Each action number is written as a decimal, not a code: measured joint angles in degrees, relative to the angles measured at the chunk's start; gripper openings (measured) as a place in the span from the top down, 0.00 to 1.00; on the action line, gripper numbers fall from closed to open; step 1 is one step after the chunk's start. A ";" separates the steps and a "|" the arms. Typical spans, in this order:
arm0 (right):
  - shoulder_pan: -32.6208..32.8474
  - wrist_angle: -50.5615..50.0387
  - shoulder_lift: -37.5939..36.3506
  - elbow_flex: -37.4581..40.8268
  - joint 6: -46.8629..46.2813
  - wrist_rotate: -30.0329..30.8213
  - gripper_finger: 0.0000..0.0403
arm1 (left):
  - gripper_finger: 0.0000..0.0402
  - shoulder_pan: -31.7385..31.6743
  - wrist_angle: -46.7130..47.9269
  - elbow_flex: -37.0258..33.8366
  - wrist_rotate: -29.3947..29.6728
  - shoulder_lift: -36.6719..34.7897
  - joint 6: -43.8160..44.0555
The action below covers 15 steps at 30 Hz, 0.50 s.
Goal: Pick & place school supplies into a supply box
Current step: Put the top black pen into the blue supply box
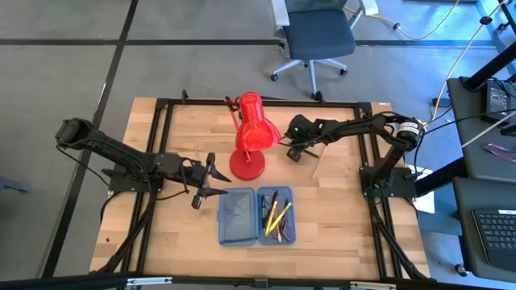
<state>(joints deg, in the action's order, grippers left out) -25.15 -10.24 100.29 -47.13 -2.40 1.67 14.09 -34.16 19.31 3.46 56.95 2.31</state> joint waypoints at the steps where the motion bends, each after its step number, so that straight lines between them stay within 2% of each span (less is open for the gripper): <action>1: -0.02 0.00 0.00 0.04 0.70 0.00 0.88 | 0.58 0.00 0.56 0.00 0.00 0.02 0.02; 9: -0.05 0.00 -0.30 0.09 1.60 -0.11 0.83 | 0.58 0.00 1.41 0.00 0.00 0.04 -0.06; 15: -0.04 -1.08 -2.28 0.36 2.89 -0.38 0.88 | 0.58 0.00 1.41 0.00 0.00 0.04 -0.04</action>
<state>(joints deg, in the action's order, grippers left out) -25.19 -11.32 98.01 -46.78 0.49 1.29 14.09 -32.75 19.31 3.46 56.99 2.26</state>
